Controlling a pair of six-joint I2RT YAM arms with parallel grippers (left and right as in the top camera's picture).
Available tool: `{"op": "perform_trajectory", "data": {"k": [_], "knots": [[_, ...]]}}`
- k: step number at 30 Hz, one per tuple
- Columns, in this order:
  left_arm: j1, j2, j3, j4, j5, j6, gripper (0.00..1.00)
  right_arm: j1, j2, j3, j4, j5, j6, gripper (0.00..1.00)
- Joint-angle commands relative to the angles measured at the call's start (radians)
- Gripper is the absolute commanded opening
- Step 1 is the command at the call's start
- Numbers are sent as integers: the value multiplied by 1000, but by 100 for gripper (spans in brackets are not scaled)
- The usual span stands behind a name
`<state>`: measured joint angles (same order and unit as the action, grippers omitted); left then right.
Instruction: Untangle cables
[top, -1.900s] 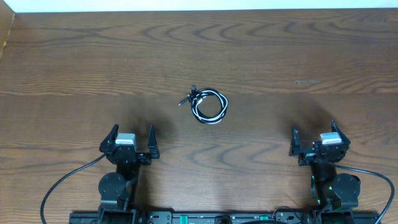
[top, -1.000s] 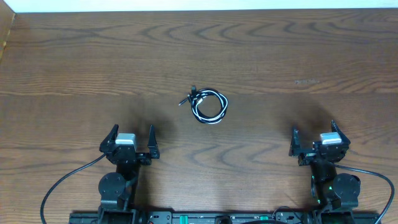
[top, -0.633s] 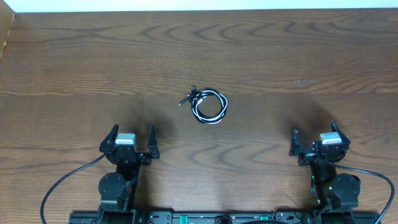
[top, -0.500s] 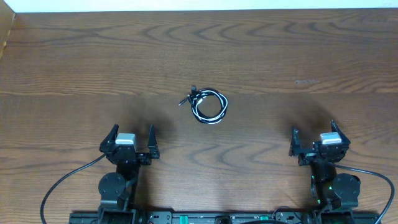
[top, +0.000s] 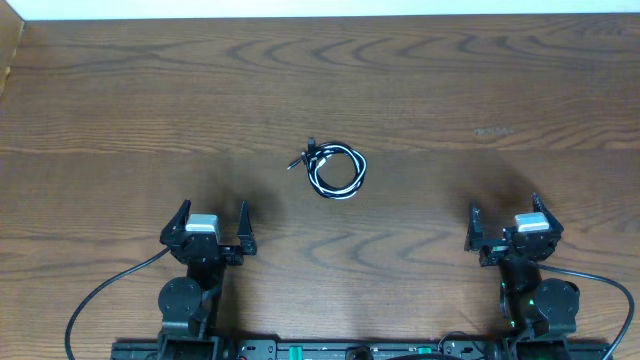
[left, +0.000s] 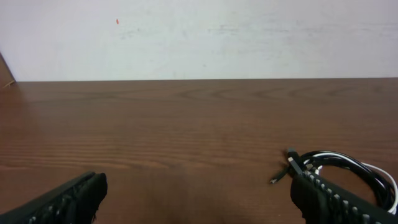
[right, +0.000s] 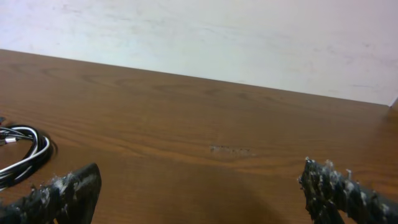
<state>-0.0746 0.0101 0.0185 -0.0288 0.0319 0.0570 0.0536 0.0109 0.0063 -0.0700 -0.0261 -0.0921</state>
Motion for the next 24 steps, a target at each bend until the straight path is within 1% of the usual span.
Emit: {"op": "perform_trajectory", "data": {"k": [1, 19, 20, 24], "knots": [[3, -6, -14, -42, -6, 14, 100, -12, -5, -1, -4, -3, -13, 99], [3, -6, -14, -42, -17, 13, 100, -12, -5, -1, -2, -3, -13, 99], [3, -6, -14, -42, -14, 7, 100, -12, -5, -1, -1, -3, -13, 99], [3, -6, -14, -42, -13, -96, 100, -12, -5, -1, -1, -3, 27, 99]]}}
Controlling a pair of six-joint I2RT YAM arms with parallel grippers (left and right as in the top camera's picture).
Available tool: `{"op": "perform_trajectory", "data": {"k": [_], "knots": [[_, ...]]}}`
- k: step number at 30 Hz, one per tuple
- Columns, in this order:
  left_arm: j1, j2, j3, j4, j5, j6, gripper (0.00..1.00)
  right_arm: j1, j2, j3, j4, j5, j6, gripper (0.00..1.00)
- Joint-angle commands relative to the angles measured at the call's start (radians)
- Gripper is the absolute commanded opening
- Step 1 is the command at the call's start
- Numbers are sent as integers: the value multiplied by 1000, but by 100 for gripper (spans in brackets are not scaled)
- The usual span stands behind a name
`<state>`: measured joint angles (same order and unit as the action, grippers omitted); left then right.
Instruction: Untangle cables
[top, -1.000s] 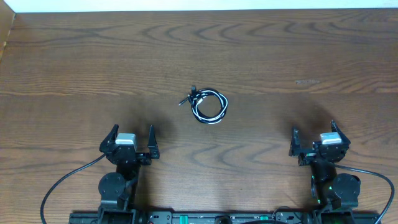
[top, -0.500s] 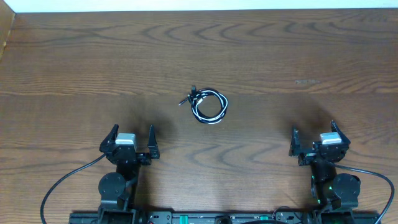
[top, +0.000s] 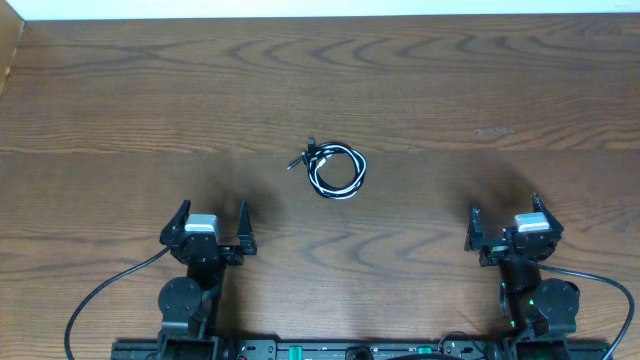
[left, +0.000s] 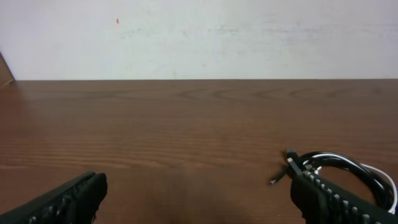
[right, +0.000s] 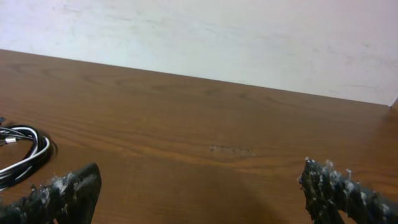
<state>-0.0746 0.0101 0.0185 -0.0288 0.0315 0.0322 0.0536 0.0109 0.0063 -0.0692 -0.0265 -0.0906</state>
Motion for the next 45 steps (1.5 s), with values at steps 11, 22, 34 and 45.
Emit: {"op": "perform_trajectory", "data": {"k": [11, 22, 34, 45], "knots": [[3, -6, 48, -124, -14, -120, 99, -12, -3, 0, -3, -3, 121, 99], [3, 130, 174, -297, -17, -120, 100, -12, 122, 109, -123, 36, 131, 99], [3, 558, 417, -375, -16, -120, 100, -12, 525, 377, -227, 34, 131, 99], [3, 951, 735, -620, 116, -121, 100, -12, 892, 744, -559, -36, 73, 99]]}}
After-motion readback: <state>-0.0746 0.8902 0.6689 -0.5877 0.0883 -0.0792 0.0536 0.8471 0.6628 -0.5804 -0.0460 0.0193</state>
